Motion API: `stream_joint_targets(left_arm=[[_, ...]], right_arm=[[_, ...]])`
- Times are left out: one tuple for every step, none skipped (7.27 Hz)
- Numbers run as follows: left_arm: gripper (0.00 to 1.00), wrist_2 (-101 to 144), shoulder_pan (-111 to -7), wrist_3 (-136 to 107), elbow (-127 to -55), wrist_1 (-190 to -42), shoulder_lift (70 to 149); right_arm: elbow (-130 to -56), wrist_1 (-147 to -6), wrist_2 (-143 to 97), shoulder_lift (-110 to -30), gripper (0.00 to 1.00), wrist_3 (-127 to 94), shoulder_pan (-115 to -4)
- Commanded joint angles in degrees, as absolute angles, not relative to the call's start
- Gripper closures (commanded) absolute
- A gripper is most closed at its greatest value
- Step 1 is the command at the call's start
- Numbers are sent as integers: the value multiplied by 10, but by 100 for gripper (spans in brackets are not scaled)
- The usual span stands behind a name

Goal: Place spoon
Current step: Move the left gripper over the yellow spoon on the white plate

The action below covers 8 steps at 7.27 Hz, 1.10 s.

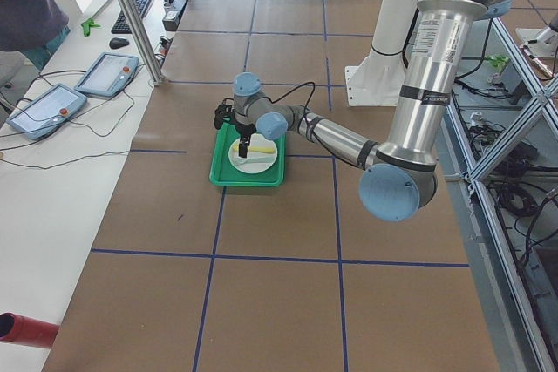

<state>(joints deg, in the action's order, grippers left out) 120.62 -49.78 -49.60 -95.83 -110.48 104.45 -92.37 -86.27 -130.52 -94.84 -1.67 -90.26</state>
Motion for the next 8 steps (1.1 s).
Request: stream_joint_targets(left_arm=[[31, 1187, -474, -504, -940, -1105, 1062], [40, 1187, -473, -503, -940, -1105, 1062], [40, 1187, -466, -503, -940, -1105, 1062], [40, 1187, -461, -503, -940, -1106, 1062], [40, 1187, -454, -504, -939, -1106, 1062], [40, 1186, -446, -504, -936, -1106, 1061], [40, 1182, -445, -503, -926, -1107, 1063], [40, 1176, -444, -503, -917, -1115, 1065]], right_arm=[[-924, -862, -1305, -948, 0, -17, -903], [-924, -862, -1305, -948, 0, -17, -903], [-924, -862, -1305, -948, 0, -17, -903], [-924, -862, -1305, -948, 0, -17, -903], [-924, -862, -1305, -948, 0, -17, -903], [-924, -863, -1305, -948, 0, -17, -903], [-924, -862, -1305, -948, 0, -17, -903], [-924, -863, -1305, -948, 0, -17, -903]])
